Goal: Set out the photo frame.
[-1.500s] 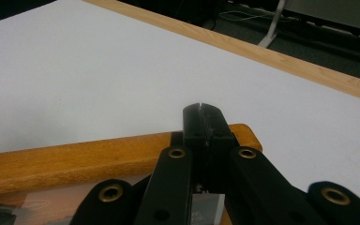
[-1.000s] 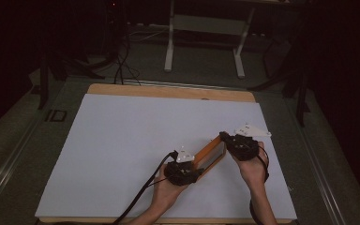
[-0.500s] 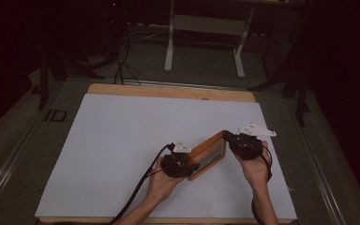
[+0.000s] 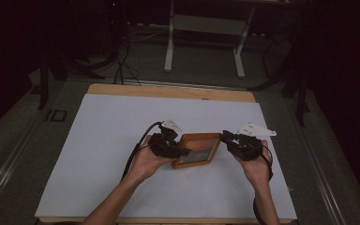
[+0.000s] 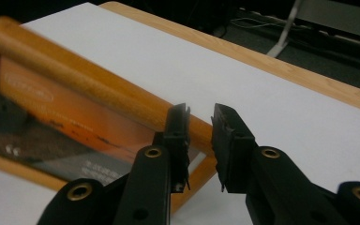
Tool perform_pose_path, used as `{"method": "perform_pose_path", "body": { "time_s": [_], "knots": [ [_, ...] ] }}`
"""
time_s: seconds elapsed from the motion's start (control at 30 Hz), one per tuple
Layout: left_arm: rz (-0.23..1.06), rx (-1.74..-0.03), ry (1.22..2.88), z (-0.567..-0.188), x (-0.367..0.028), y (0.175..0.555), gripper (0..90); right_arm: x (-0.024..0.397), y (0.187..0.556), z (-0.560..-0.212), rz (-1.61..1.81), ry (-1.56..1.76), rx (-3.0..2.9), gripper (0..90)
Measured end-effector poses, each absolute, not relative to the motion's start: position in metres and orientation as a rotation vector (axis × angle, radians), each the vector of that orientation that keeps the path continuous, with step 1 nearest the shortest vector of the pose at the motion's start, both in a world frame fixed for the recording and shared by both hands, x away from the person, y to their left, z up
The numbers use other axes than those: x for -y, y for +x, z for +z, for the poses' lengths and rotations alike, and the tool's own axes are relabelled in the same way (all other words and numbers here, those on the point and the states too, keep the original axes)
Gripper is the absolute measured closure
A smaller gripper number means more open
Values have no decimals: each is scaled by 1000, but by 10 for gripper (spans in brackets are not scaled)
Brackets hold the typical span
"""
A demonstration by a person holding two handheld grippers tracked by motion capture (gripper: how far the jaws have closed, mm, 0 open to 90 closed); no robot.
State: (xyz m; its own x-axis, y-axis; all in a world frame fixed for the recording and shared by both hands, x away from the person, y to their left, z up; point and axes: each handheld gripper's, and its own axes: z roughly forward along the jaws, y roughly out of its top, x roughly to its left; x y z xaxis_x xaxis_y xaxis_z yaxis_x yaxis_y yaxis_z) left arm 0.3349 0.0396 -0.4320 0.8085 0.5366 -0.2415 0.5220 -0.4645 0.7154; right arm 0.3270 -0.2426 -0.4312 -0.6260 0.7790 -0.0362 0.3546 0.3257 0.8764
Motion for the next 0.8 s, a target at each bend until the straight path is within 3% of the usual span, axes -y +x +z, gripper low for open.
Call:
{"method": "perform_pose_path", "body": {
  "time_s": [0.8],
  "knots": [
    [121, -531, 2262, -397, -54, 329, 690, 214, 322, -430, 1323, 772, -2342, 490]
  ]
}}
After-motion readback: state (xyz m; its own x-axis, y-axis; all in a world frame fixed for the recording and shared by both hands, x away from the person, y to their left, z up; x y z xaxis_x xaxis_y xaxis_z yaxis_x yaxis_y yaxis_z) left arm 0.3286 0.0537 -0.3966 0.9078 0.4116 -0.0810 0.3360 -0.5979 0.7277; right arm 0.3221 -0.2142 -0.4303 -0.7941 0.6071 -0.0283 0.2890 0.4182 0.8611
